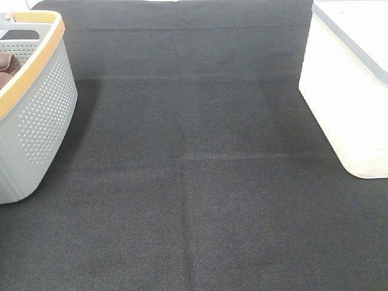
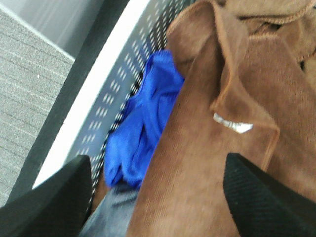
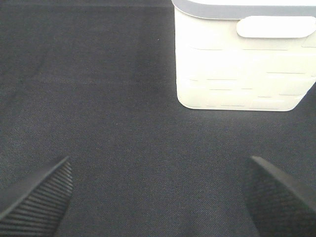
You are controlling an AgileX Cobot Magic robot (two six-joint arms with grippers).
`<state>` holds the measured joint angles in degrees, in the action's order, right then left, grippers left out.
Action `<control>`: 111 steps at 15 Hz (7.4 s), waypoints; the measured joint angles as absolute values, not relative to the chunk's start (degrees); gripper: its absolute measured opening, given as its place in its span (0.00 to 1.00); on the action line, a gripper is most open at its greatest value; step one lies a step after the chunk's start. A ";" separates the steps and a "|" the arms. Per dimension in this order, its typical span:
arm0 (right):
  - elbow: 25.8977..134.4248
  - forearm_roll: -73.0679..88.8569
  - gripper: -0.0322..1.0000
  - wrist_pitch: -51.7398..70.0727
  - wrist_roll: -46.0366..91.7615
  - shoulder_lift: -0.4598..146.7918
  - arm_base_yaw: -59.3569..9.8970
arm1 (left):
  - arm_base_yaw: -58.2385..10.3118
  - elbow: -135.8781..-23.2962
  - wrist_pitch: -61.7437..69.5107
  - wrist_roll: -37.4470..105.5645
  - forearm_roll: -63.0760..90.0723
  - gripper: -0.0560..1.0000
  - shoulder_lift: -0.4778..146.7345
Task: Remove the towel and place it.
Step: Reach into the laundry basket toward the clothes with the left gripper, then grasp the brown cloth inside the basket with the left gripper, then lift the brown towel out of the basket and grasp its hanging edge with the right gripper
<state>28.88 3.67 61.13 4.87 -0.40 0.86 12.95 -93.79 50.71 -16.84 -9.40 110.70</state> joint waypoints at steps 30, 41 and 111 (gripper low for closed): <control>28.88 3.84 0.88 61.13 4.87 -0.40 0.86 | 12.95 -107.09 46.29 -11.52 -1.38 0.05 126.62; 28.88 3.90 0.88 61.13 4.87 -0.40 0.86 | 12.95 -107.37 56.95 -4.24 0.00 0.05 113.73; 36.15 95.05 0.75 33.92 97.23 77.58 -12.03 | -24.81 -107.37 46.41 22.12 62.68 0.05 94.54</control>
